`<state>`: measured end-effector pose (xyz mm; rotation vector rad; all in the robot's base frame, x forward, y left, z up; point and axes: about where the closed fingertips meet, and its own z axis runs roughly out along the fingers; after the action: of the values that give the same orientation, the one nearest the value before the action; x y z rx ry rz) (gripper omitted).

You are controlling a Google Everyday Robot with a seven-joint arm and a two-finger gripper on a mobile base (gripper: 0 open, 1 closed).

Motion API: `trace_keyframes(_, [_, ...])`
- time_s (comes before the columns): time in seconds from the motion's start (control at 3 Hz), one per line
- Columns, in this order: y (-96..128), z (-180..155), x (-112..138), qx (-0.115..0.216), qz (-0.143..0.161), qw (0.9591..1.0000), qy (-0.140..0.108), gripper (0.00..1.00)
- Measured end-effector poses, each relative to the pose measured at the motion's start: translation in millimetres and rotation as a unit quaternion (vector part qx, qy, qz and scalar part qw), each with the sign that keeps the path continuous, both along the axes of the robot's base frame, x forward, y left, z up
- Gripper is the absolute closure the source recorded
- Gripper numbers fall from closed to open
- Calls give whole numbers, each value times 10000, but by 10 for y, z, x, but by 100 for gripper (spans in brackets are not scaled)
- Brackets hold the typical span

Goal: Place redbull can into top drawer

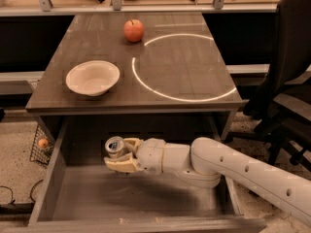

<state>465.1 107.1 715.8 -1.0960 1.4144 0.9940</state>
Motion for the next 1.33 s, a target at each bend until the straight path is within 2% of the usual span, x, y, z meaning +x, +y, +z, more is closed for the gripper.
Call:
trace_keyframes(0.67, [312,-186,61,12,314,9991,-281,100])
trace_keyframes(1.33, [408,-390,71,-19,420,9983,-403,100])
